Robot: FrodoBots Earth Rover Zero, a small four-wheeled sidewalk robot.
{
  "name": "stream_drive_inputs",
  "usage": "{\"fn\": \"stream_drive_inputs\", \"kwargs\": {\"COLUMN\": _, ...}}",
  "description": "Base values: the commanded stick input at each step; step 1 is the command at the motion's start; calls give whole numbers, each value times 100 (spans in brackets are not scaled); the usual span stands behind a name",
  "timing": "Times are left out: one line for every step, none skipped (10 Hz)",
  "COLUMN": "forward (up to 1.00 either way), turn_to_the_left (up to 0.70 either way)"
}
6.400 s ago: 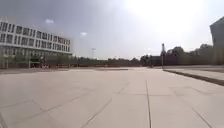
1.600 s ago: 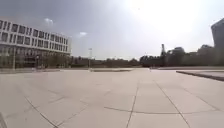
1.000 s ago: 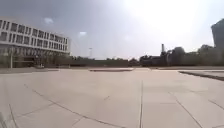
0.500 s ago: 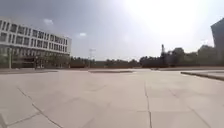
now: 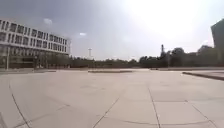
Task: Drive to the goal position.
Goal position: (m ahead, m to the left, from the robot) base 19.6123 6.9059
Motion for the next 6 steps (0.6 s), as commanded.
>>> {"fn": "stream_drive_inputs", "kwargs": {"forward": 67, "turn_to_the_left": 2}}
{"fn": "stream_drive_inputs", "kwargs": {"forward": 67, "turn_to_the_left": 2}}
{"fn": "stream_drive_inputs", "kwargs": {"forward": 67, "turn_to_the_left": 2}}
{"fn": "stream_drive_inputs", "kwargs": {"forward": 67, "turn_to_the_left": 2}}
{"fn": "stream_drive_inputs", "kwargs": {"forward": 67, "turn_to_the_left": 2}}
{"fn": "stream_drive_inputs", "kwargs": {"forward": 67, "turn_to_the_left": 2}}
